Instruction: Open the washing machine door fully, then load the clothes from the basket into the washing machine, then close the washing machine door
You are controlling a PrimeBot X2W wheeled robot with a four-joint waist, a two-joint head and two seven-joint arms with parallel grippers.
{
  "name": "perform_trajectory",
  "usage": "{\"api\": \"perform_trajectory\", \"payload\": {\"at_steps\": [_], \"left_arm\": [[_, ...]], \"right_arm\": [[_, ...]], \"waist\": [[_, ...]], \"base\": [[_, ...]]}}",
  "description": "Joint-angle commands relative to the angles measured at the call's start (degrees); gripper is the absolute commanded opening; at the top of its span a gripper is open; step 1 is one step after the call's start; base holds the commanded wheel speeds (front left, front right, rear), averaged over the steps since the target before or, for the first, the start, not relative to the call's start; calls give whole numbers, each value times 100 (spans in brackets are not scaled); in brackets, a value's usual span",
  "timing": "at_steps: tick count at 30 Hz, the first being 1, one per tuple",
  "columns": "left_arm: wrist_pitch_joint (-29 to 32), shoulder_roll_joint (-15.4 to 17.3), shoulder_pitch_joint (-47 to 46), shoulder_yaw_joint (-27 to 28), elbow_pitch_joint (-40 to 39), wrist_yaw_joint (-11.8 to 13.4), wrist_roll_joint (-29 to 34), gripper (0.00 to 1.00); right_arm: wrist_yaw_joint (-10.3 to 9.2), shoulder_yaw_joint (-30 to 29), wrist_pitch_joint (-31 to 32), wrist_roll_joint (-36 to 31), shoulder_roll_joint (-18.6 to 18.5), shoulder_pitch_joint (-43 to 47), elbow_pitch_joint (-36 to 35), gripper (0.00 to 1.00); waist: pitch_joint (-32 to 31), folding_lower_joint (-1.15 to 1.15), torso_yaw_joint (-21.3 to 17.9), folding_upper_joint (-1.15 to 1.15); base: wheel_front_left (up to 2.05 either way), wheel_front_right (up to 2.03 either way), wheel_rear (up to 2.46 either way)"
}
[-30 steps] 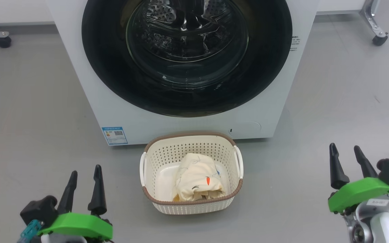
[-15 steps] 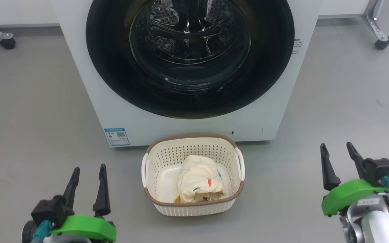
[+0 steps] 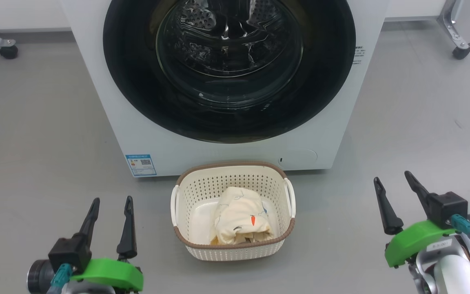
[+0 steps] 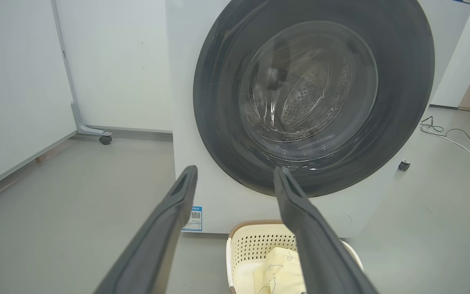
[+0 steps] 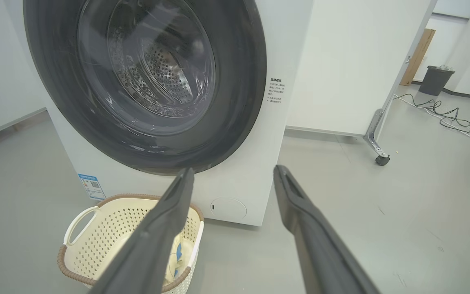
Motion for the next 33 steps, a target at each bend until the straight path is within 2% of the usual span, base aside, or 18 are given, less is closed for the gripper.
{"api": "perform_trajectory", "payload": {"at_steps": [1, 20, 33], "left_arm": [[-81, 51, -311, 168, -150, 30, 68, 100], [-81, 56, -338, 202, -43, 57, 106, 100], [-81, 53, -345, 199, -6, 61, 119, 100]], "right_arm": [[-3, 109, -58, -38, -20, -363, -166, 100], [-3, 6, -65, 13, -12, -332, -177, 100], [-3, -3, -53, 52, -11, -343, -191, 100]], "waist": [[5, 0, 3, 0], [8, 0, 4, 0], [29, 0, -11, 0]], "base": [[0, 0, 0], [4, 4, -7], [82, 82, -164]]}}
